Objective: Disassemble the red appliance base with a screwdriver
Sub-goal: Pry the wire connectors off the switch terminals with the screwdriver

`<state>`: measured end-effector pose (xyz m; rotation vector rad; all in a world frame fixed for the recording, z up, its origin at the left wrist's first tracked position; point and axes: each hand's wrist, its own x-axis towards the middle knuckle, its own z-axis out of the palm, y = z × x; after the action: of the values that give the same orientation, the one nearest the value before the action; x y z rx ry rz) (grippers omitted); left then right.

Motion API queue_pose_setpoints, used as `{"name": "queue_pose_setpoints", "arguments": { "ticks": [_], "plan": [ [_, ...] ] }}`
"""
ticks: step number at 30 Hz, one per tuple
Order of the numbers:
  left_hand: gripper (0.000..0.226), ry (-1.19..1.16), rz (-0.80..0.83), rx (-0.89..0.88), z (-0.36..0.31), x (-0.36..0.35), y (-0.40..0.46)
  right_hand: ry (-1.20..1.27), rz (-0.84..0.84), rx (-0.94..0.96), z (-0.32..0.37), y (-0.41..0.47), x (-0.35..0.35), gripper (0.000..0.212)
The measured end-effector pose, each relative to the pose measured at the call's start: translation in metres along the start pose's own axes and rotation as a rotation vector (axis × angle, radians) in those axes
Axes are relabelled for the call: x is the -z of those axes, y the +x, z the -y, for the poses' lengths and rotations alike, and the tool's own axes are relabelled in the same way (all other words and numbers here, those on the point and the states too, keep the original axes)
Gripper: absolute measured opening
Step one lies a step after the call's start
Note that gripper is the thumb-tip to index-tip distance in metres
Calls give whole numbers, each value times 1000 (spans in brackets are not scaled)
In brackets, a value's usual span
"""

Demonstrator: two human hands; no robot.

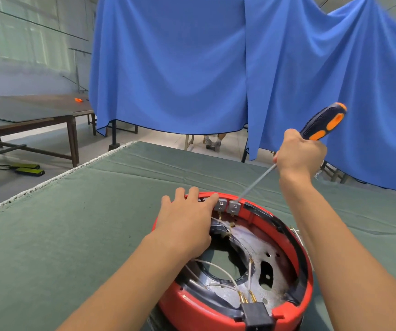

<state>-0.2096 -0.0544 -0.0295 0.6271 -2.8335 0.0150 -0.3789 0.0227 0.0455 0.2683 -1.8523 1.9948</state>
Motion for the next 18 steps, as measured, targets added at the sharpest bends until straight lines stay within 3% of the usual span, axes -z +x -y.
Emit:
{"name": "queue_pose_setpoints", "arguments": {
  "ticks": [5, 12, 18],
  "plan": [
    [72, -11, 15, 1, 0, 1, -1, 52, -62, -115, -13, -3, 13, 13],
    [66, -46, -24, 7, 1, 2, -1, 225, -96, 18, -3, -18, 36, 23],
    [40, -233, -113, 70, 6, 6, 1, 424, -77, 111, 18, -39, 42, 25]
  ]
}}
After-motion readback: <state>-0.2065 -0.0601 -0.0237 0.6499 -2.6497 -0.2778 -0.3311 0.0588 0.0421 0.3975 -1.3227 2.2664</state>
